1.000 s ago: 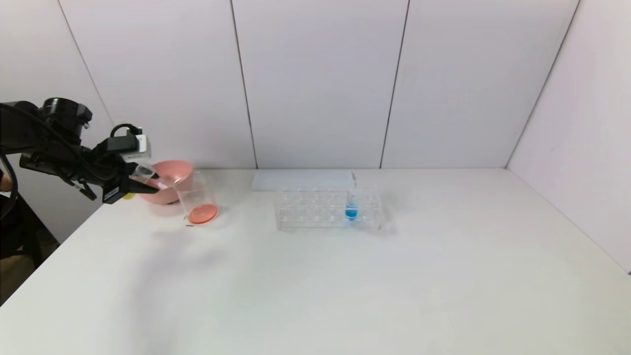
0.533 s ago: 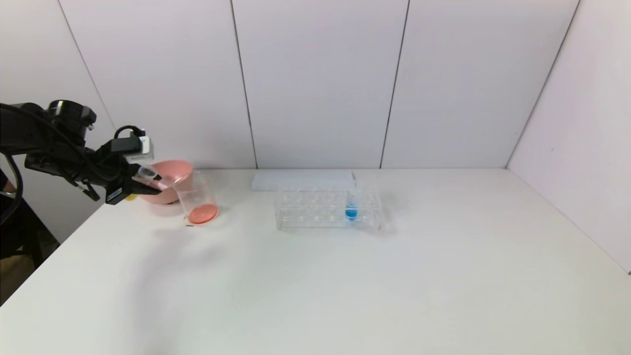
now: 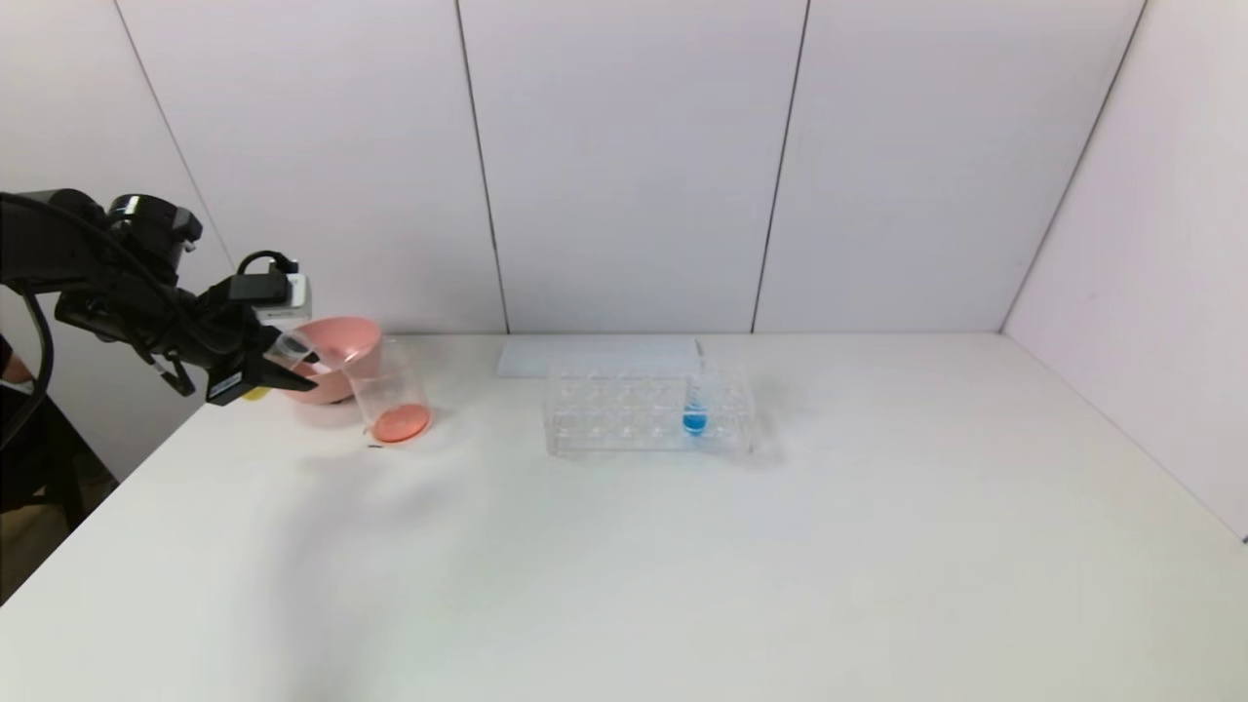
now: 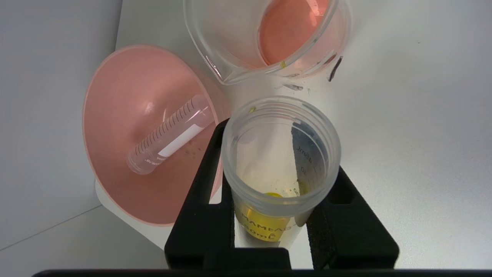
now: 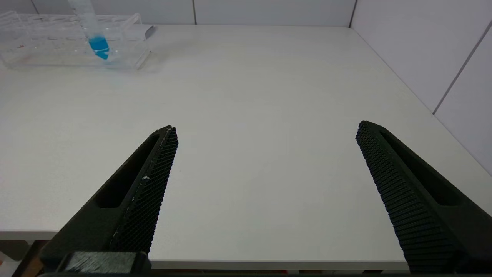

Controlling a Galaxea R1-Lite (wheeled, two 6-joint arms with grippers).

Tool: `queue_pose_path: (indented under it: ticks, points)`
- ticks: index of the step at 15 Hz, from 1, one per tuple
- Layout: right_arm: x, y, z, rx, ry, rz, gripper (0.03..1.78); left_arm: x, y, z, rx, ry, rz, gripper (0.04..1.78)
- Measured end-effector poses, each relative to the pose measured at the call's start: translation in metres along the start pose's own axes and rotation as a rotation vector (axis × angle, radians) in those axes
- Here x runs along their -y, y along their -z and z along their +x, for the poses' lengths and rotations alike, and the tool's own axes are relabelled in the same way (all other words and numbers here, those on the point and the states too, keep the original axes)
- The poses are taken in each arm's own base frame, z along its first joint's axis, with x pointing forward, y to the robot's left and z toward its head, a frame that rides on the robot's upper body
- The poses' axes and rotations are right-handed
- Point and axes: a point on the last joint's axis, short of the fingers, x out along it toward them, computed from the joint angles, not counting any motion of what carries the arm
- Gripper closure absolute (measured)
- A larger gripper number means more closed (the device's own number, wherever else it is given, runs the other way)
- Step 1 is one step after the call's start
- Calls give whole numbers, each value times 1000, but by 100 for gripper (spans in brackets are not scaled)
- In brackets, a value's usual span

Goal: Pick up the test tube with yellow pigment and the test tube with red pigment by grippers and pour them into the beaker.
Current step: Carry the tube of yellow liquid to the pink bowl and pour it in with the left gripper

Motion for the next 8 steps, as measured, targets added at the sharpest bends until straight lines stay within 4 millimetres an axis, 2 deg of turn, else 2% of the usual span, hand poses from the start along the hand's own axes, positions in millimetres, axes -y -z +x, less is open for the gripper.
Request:
queue_pose_path:
  ticks: [8]
  points:
    - [0,0,0,0,0,0,11,-5,-2,0,-71,17,43,130]
